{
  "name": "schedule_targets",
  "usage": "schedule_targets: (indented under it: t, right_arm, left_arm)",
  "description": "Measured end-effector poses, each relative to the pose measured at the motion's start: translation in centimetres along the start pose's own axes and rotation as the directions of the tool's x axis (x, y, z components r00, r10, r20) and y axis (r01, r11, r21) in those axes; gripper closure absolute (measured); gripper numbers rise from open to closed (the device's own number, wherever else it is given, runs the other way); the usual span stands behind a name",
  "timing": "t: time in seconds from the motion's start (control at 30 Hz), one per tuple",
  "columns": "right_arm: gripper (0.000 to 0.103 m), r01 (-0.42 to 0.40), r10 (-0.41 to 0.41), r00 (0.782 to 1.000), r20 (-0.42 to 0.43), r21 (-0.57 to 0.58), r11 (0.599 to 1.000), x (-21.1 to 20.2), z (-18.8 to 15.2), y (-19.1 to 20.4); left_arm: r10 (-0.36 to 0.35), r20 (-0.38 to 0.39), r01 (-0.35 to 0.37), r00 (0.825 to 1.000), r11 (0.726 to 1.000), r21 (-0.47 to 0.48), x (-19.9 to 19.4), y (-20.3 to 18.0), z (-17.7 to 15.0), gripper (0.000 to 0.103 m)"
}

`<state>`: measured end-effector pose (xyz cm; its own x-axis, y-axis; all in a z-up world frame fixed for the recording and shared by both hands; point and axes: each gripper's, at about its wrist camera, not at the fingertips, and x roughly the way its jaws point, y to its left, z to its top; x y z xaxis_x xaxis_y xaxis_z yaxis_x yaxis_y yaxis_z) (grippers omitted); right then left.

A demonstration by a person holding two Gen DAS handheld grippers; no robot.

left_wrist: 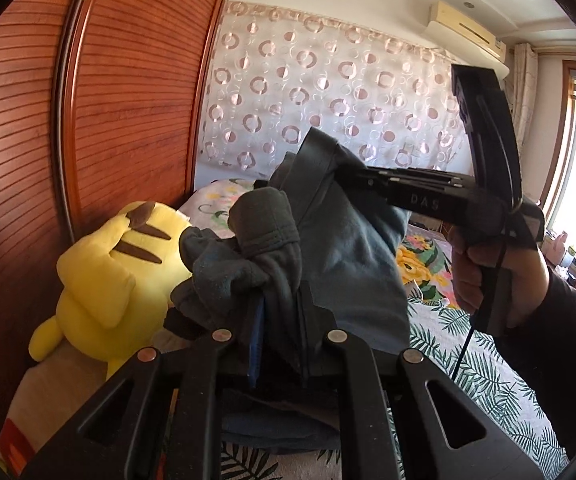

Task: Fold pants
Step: 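Lower the shorts onto the jeans stack and open both tools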

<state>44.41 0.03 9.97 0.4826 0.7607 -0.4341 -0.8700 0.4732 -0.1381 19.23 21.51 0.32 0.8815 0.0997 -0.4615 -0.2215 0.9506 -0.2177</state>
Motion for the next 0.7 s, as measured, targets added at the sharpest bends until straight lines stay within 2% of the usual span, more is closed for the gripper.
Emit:
schedule_targets:
  t: [0.07,0.13,0.23,0.43,0.7]
  right_arm:
    - [0.086,0.012,-0.012,1.000,-0.008,0.003,1.000,0.3,0.4,0.1]
    - [0.074,0.033,-0.032,0.999,-0.011,0.015,0.999,0.3,0.6,-0.1]
    - [0.066,0.024,-0.025,1.000,0.006,0.058,0.998,-0.4,1.0,-0.9]
    - [0.066,0.008,-0.006,1.000,-0.020,0.080,0.997,-1.7,-0.4,-1.3]
    - [0.066,0.052,-0.037,0.993,-0.110,0.129,0.990,0.7,-1.6,-2.4]
  left_arm:
    - [0.001,-0.003,-0.001,1.000,1.000,-0.007,0.0,0.1,-0.2,0.089]
    - [0.004,-0.007,-0.004,1.000,1.000,-0.008,0.0,0.0,-0.3,0.089]
    - [0.006,-0.011,-0.007,1.000,1.000,-0.011,-0.1,-0.1,-0.4,0.089]
    - [0.012,-0.016,-0.012,1.000,1.000,-0.016,0.0,0.0,-0.3,0.089]
    - [0.043,-0.034,-0.043,0.999,0.999,-0.003,0.3,-0.1,-0.6,0.088]
